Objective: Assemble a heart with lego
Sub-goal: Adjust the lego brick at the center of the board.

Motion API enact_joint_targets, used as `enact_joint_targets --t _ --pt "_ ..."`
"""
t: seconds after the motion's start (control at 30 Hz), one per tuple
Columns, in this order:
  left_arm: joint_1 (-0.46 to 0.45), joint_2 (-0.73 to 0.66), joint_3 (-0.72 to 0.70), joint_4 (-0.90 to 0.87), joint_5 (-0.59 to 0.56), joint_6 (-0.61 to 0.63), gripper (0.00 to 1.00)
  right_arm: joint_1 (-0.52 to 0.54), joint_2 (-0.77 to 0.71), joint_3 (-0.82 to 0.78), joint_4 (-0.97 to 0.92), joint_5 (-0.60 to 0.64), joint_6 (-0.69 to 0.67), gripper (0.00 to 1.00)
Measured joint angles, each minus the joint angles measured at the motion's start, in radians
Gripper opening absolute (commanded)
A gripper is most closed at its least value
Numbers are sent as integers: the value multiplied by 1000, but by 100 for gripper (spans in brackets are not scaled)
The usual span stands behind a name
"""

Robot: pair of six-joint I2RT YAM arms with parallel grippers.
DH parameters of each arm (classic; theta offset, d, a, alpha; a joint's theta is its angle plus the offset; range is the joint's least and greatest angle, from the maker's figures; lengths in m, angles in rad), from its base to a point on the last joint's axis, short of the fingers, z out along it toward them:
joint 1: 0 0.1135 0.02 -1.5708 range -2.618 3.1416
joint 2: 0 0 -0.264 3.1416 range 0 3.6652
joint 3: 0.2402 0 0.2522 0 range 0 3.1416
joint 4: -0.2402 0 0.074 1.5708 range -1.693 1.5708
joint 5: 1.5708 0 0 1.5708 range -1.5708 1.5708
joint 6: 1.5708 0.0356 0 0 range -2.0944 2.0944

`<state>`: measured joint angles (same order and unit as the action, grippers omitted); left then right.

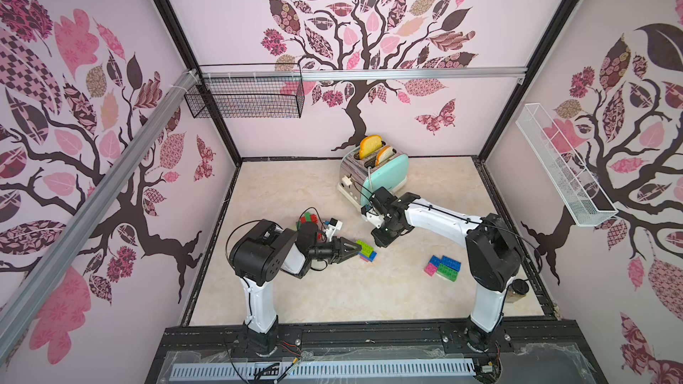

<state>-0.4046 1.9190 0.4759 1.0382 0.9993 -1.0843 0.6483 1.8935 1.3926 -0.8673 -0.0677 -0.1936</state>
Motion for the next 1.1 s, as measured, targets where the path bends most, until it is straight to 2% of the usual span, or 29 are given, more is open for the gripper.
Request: enact_joint_targets --t 0.23,0.5,1.1 --pt "0 0 0 -1 0 -5 40 -35 81 0 27 51 -2 32" --pt "0 0 0 -1 1 -8 40 -34 91 -1 54 57 -5 49" --pt "0 0 0 0 1 -11 40 -35 45 -42 65 57 -2 52"
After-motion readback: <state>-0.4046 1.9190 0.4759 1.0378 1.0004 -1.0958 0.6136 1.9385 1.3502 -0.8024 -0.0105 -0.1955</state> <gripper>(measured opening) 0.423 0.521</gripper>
